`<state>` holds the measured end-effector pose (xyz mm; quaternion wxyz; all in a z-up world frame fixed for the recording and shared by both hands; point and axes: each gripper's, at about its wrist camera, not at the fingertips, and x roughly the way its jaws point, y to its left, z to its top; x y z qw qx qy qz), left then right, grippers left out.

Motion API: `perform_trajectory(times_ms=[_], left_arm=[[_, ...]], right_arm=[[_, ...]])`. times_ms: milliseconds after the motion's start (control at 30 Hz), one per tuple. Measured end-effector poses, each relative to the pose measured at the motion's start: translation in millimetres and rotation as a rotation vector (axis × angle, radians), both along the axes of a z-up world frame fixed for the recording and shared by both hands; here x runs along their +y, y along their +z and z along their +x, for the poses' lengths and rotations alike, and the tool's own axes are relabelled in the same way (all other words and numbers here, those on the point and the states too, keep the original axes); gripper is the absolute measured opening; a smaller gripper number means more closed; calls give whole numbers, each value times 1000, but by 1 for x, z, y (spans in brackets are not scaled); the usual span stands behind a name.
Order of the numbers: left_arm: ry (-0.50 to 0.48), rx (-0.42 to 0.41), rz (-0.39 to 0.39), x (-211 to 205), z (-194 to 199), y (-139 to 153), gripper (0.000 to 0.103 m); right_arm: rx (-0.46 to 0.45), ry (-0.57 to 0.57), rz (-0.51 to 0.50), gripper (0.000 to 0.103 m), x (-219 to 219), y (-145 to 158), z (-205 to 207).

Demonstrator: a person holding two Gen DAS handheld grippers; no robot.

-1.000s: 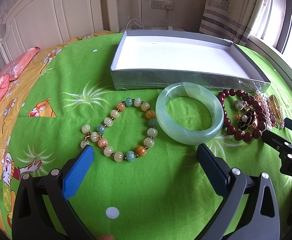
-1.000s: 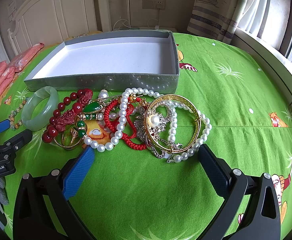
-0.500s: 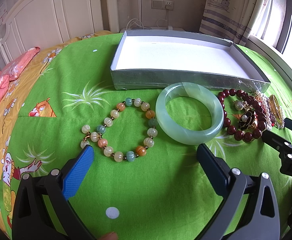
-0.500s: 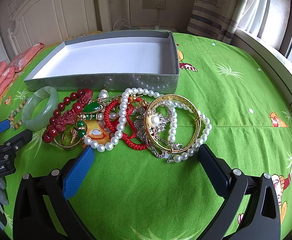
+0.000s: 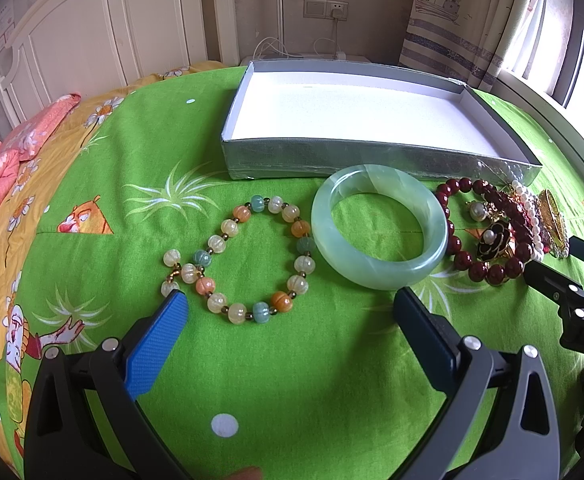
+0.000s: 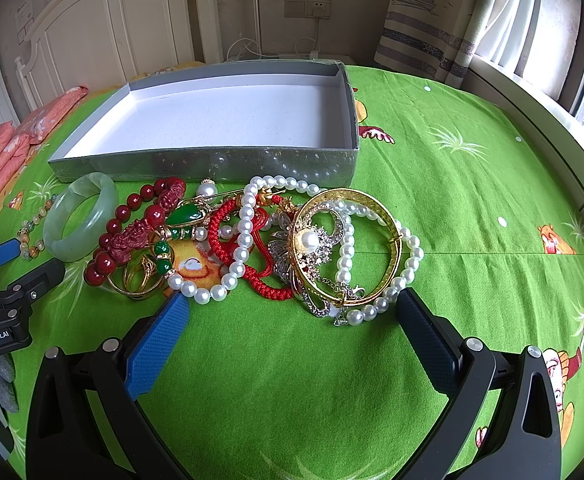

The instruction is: Organize jewelry

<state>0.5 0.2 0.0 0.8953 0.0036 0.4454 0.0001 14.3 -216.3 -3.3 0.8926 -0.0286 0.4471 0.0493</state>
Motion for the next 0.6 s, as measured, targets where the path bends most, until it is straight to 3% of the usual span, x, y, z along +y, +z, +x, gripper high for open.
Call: perform_trajectory(times_ms=[167,400,467,533,600], left_arm=[[13,6,0,-3,2,-1,101],[-35,21,-21,-3,-9,3,101],[-102,-1,-38,-10,-16,6,101],[-126,-27,-6,-18,-18,8,101],[-138,-39,-26,-23,-14,11,101]], right_arm=[[1,4,3,99,1,1,1],[63,158,-4,99,-6,2,-9],[50,160,15,99,-14,5,-20],[37,139,52,99,-21,7,-27],[14,129,116,99,-32,11,-32]])
